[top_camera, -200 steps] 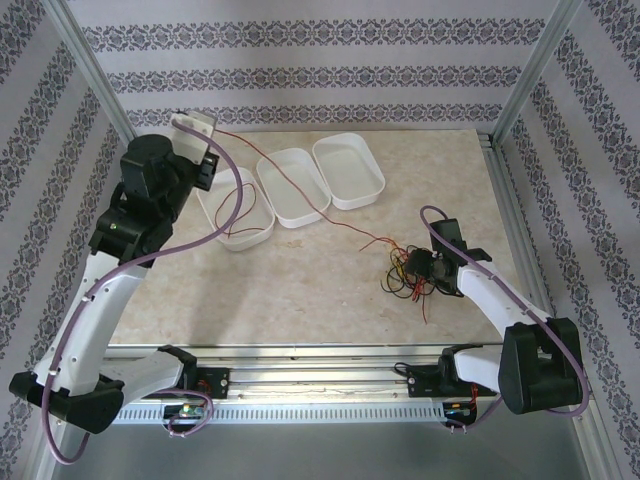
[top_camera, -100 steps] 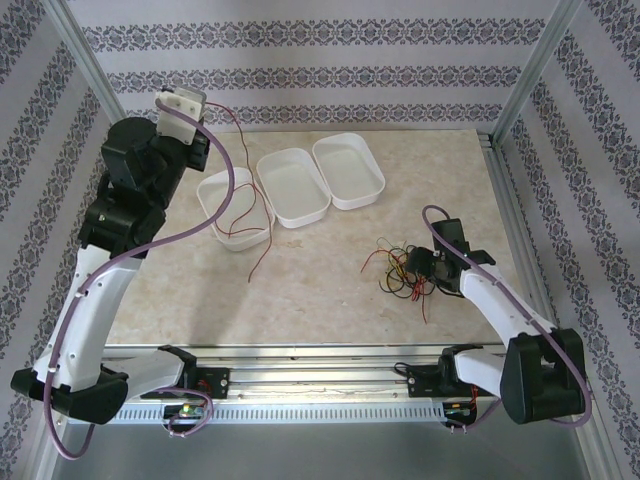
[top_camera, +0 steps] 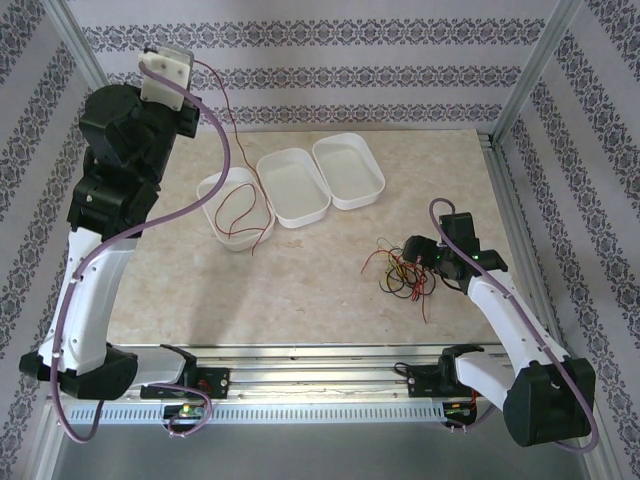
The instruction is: Untangle the cables
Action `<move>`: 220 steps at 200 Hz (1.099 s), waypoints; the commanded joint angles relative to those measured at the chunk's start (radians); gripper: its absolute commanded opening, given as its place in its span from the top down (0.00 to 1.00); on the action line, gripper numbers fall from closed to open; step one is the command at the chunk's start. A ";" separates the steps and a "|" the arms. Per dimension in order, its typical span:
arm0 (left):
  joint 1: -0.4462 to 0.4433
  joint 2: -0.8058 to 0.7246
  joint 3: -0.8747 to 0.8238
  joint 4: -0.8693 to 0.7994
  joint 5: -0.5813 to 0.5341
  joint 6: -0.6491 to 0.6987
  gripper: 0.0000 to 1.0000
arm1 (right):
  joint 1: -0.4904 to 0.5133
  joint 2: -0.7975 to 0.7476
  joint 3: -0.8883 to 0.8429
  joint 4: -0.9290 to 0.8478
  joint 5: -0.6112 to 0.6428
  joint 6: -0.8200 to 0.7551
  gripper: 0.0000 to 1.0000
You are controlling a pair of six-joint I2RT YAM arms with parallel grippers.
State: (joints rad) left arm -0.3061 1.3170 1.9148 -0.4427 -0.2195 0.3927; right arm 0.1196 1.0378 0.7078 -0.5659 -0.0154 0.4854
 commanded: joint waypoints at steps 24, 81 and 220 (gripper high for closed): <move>0.033 0.089 0.132 -0.022 -0.047 0.068 1.00 | -0.010 -0.060 0.021 -0.020 0.009 -0.023 0.02; 0.128 0.236 0.350 -0.094 0.000 0.038 1.00 | -0.011 -0.085 0.017 -0.028 0.046 -0.014 0.02; 0.163 0.106 -0.059 -0.139 -0.006 -0.076 1.00 | -0.011 -0.073 0.004 -0.031 0.080 -0.006 0.02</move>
State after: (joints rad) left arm -0.1547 1.4815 1.9015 -0.5323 -0.1932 0.3687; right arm 0.1192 0.9691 0.7078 -0.5766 0.0376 0.4721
